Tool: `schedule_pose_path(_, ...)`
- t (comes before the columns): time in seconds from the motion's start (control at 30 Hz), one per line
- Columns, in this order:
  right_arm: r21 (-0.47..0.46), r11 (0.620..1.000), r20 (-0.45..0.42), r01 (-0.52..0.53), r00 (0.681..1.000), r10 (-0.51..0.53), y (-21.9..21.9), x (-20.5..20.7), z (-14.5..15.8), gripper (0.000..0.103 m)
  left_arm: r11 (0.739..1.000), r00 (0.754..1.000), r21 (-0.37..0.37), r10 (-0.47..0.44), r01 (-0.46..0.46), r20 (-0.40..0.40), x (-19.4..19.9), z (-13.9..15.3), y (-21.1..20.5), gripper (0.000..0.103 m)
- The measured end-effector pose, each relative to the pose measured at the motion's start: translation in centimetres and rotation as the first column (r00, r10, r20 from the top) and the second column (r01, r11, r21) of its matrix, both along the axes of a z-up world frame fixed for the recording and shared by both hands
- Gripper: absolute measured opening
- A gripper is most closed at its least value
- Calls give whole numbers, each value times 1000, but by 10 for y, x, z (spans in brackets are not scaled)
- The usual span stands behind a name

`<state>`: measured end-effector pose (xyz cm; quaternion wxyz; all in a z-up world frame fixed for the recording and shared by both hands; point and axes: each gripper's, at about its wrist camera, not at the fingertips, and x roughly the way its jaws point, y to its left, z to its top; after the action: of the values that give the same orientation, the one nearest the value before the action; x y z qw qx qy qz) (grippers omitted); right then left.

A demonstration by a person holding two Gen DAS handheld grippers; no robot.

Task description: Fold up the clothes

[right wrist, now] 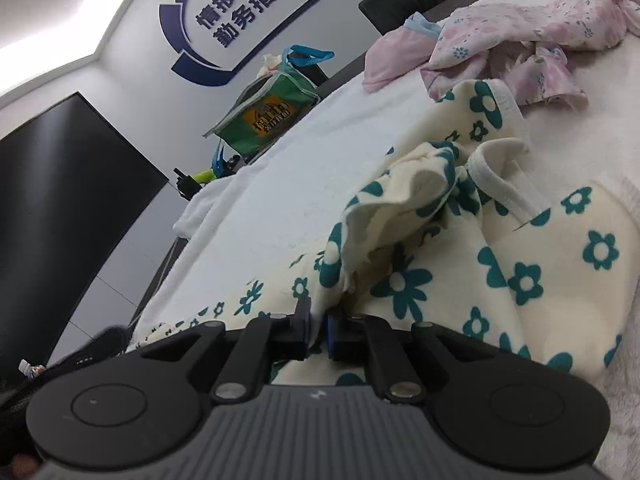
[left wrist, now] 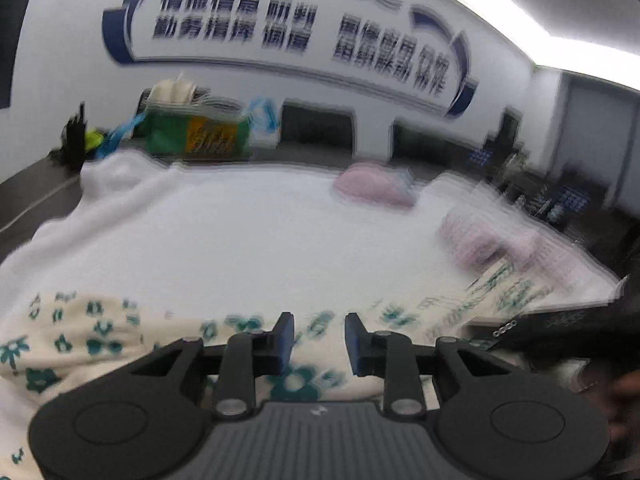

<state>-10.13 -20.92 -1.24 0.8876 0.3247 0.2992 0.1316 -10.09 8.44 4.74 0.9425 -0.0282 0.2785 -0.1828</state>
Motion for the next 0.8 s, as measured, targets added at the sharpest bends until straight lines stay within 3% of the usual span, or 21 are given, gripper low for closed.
schedule_pose_path(0.1,-37,999,25,18,1000,-17,-7,-9,7,19,1000,998,-5,15,-15,-54,4,-21,2,26)
schedule_pose_path(0.23,11,999,18,40,999,-41,-22,-11,2,23,1000,999,-19,3,-4,-42,-2,-10,6,31)
schedule_pose_path(0.3,38,998,3,52,999,-52,-23,-8,-2,23,1000,1000,-22,7,-8,-9,1,2,14,32)
schedule_pose_path(0.43,-10,998,9,56,998,-56,-13,-5,-3,22,984,986,53,169,-170,10,22,12,39,39)
schedule_pose_path(0.63,5,999,13,54,998,-54,-15,-5,-6,20,954,952,93,293,-285,-84,48,-18,65,38)
schedule_pose_path(0.8,-9,997,11,77,997,-77,-15,-6,-8,8,941,939,83,333,-327,-84,46,-21,66,38)
